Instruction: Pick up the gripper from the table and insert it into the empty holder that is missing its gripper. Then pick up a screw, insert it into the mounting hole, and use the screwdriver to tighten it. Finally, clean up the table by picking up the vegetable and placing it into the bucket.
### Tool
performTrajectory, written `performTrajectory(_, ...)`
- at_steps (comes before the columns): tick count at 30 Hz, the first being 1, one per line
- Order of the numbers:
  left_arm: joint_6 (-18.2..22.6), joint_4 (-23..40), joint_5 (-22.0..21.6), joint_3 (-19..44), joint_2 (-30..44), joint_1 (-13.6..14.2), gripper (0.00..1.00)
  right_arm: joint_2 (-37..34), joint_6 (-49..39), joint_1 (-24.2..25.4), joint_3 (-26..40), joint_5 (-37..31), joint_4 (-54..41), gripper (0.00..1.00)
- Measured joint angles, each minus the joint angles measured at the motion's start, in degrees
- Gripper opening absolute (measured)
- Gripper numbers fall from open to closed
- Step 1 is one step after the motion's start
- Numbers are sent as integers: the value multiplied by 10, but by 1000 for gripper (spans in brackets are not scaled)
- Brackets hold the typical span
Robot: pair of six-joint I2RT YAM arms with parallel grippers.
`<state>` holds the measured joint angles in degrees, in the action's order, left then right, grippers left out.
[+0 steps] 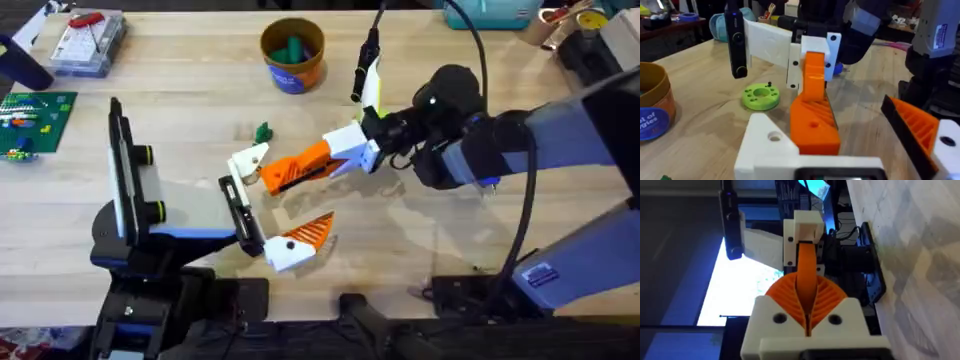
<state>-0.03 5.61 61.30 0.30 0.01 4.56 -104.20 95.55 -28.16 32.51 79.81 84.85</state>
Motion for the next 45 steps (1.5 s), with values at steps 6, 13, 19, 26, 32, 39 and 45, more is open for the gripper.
performTrajectory(6,0,0,0,0,0,0,986,0,5,0,0,-1,13,14)
performTrajectory(13,0,0,0,0,0,0,986,0,5,1,0,-4,13,15)
performTrajectory(19,0,0,0,0,0,0,986,0,5,1,0,-5,13,14)
performTrajectory(26,0,0,0,0,0,0,987,0,5,1,1,-14,-9,15)
performTrajectory(32,0,0,0,0,0,0,986,0,5,1,1,-23,-10,15)
performTrajectory(39,0,0,0,0,0,0,986,0,5,1,1,-26,0,14)
performTrajectory(45,0,0,0,0,0,0,986,0,7,1,1,-27,1,15)
